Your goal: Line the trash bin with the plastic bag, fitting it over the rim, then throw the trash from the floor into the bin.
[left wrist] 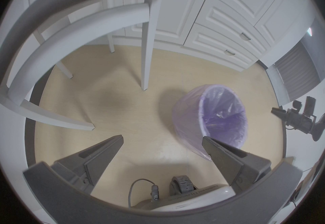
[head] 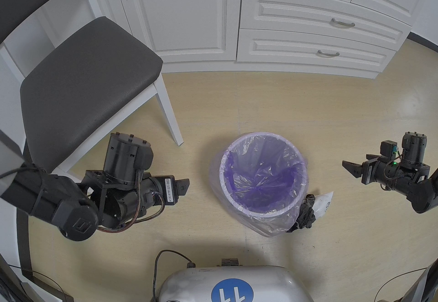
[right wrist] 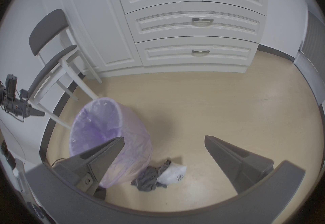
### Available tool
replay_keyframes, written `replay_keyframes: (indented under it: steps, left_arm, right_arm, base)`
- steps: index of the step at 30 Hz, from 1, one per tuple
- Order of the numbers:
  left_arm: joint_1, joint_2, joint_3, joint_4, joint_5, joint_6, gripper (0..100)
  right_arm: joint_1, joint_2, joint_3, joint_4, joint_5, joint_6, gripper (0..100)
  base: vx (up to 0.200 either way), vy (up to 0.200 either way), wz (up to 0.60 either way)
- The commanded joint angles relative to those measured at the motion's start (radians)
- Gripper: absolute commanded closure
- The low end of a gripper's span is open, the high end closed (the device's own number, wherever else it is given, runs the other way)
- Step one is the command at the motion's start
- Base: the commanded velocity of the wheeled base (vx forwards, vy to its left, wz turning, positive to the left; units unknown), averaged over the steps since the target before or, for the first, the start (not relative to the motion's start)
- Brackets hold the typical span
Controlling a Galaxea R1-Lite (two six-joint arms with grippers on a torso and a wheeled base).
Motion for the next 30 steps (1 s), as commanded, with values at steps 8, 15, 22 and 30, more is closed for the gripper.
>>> replay_keyframes:
  steps: [8,15,22,30]
  left_arm:
    - [-0.054,-0.223,0.117,-0.028,-0.006,0.005,0]
    - [-0.083,-0.278,0.147,-0.12,-0.008,-0.004,0]
    - [-0.095,-0.266,0.244,-0.355,-0.035,0.002,0]
    - [-0.126,-0.277,0.247,-0.356,-0.097,0.01,0]
  right_arm:
    - [0.028,-0.236,0.085,0.267,-0.149,-0.02,0]
    - [0.077,-0.298,0.14,0.266,-0.195,-0.021,0]
    - [0.178,-0.394,0.188,0.27,-0.287,-0.029,0]
    - [0.238,-0.44,0.176,0.364,-0.423,-0.052,0]
  base:
    - [0.0,0.0,0.0]
    - [0.0,0.0,0.0]
    - [0.0,0.0,0.0]
    - [0.0,0.0,0.0]
